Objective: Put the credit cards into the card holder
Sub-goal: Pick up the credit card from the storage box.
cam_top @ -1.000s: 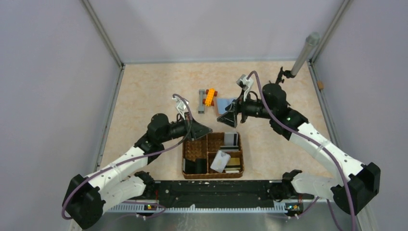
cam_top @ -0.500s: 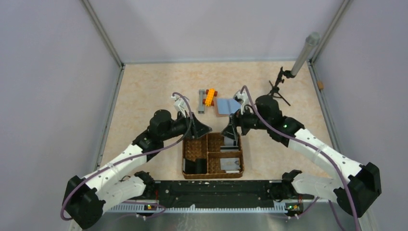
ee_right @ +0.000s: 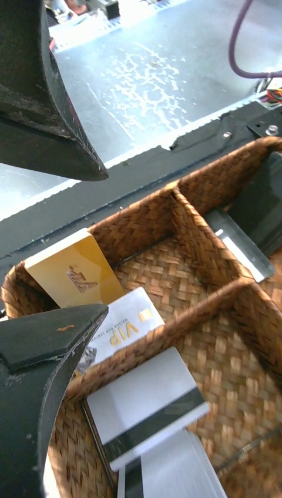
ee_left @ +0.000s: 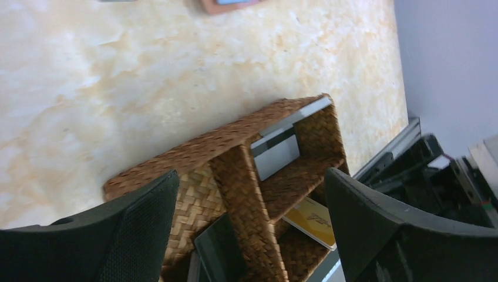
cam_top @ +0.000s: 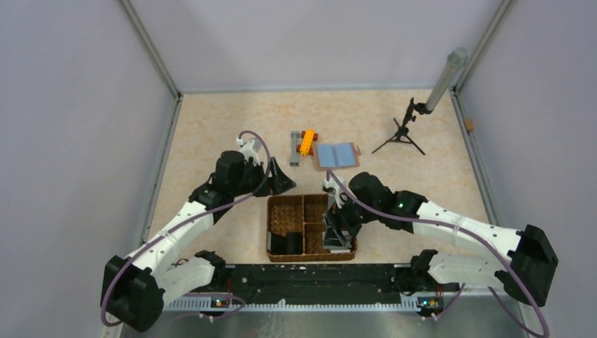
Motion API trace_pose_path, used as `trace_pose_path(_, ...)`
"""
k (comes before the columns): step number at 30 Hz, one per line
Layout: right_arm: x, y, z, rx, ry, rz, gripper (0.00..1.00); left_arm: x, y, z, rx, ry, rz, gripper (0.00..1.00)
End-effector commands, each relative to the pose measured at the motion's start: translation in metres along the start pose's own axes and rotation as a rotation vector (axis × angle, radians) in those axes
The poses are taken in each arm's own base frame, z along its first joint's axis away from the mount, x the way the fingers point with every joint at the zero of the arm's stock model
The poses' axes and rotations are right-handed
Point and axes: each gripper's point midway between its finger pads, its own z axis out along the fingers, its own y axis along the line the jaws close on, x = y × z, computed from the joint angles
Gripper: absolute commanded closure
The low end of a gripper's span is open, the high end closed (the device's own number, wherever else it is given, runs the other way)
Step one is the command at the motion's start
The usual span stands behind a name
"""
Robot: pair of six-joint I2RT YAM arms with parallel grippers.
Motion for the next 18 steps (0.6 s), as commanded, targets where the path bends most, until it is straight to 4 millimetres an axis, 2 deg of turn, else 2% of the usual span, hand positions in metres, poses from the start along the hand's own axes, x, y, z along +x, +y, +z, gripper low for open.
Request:
trace_pose_path(1,0.007,0.022,0.001,-0.091,0.022,0.008,0.24,-0.019,0.009,-0.017,-0.016,-0.02,-0.011,0.08)
trace_pose_path(8,0.03,0.025,0.005,-0.123,0.12,0.011,0.2,-0.023,0.034,-0.034,-0.114,0.005,0.024,0.05)
trace_pose_path(18,0.049,0.018,0.016,-0.054,0.222,0.032,0.21,-0.035,0.038,-0.047,-0.146,0.023,0.102,0.04)
